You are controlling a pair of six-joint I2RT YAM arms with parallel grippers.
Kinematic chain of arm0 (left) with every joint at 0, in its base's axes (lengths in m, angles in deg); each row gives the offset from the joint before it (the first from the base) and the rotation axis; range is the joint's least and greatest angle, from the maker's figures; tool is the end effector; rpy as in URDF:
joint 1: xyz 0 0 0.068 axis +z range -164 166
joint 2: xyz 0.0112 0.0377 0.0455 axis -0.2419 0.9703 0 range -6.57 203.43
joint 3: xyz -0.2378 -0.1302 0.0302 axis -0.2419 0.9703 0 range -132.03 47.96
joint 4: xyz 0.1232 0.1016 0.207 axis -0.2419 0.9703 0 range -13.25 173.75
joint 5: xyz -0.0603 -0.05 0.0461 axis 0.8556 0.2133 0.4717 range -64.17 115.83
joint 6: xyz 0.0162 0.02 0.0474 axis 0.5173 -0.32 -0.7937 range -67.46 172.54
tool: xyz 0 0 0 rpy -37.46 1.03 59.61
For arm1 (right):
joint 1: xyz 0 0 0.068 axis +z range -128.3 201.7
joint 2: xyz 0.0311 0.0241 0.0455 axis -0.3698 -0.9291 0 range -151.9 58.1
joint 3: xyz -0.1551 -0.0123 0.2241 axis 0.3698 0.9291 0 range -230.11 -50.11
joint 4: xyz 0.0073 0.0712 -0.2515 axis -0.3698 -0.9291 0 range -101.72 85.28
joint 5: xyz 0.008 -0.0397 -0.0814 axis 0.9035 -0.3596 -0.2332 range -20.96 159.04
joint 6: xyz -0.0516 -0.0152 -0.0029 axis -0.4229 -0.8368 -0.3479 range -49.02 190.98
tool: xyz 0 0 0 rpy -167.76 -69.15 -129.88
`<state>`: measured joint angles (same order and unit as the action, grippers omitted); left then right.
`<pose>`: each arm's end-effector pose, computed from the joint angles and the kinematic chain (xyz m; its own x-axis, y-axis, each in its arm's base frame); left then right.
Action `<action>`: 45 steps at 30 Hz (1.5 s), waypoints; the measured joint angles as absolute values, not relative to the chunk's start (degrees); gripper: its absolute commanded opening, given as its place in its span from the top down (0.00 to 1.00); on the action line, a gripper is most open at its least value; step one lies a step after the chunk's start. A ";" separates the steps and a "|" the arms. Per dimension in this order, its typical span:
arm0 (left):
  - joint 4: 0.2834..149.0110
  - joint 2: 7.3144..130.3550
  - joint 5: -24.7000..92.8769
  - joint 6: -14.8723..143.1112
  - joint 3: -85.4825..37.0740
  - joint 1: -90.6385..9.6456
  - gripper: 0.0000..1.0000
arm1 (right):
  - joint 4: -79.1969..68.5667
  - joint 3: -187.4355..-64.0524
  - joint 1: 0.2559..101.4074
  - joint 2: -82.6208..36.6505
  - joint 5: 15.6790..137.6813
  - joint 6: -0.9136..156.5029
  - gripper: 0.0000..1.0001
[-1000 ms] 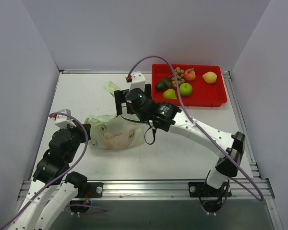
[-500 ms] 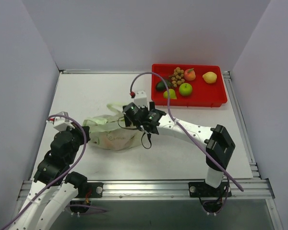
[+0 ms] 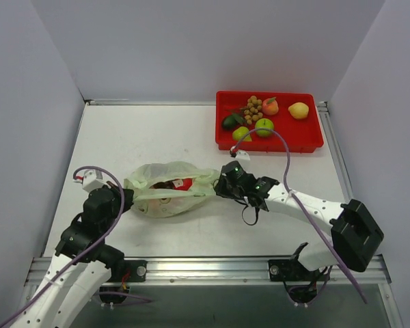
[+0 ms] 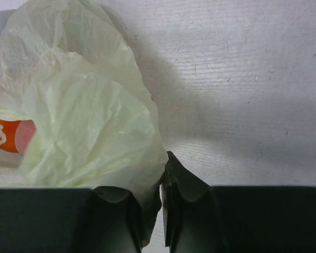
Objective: Untie the knot of the plastic bag and take out the fruit
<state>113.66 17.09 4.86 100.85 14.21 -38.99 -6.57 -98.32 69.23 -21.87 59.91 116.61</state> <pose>0.1002 -0.0328 0.2731 -0.3504 -0.6060 -0.7141 -0.2356 0.7950 -0.5591 0.2099 0.2210 0.2352 -0.7182 0.2607 -0.6451 -0.1797 0.8262 0.5339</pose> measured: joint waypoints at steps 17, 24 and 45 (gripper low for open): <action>95.10 40.15 16.48 106.76 12.24 -36.32 1.00 | 0.17 -94.47 53.01 -6.42 67.96 111.38 1.00; 88.11 40.41 18.63 105.09 5.62 -34.03 1.00 | -0.84 -100.20 50.17 -4.71 71.26 109.33 1.00; 105.15 24.39 22.19 89.29 10.32 -33.33 0.07 | -12.88 -84.70 48.80 -1.91 79.08 114.81 1.00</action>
